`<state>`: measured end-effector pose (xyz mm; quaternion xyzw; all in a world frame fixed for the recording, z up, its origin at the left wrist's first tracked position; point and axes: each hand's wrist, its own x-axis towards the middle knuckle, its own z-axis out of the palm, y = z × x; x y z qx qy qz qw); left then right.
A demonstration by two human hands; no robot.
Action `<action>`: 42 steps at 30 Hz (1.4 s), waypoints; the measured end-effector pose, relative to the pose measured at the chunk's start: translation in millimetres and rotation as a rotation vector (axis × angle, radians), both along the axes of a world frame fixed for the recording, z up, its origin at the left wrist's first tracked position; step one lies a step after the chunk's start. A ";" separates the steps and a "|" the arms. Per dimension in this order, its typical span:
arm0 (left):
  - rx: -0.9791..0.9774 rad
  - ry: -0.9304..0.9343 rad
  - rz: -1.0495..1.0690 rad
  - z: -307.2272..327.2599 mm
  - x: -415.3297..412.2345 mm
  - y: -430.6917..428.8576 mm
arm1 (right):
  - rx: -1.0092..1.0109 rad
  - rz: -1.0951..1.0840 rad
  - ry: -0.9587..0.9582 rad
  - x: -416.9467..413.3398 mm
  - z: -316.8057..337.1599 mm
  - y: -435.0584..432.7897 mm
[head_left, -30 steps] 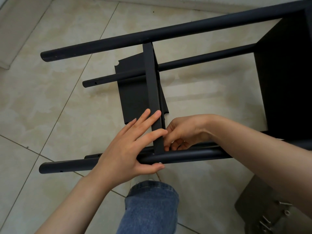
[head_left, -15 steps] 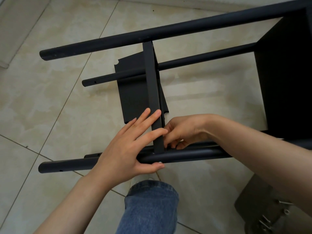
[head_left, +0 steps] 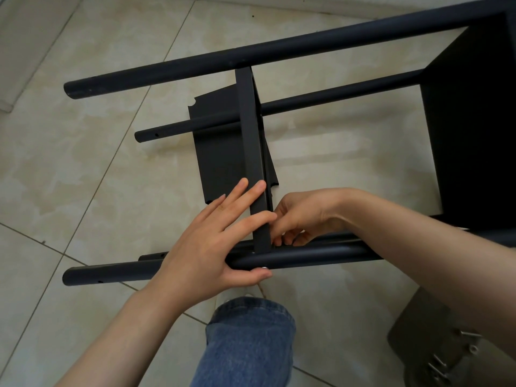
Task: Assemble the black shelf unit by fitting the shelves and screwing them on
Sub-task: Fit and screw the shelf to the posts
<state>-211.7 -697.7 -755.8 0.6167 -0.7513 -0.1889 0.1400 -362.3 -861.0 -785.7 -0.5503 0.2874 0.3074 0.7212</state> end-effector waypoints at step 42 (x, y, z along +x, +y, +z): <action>-0.007 -0.008 -0.007 -0.7 0.7 0.9 | 0.000 -0.027 -0.027 -3.9 7.0 -0.8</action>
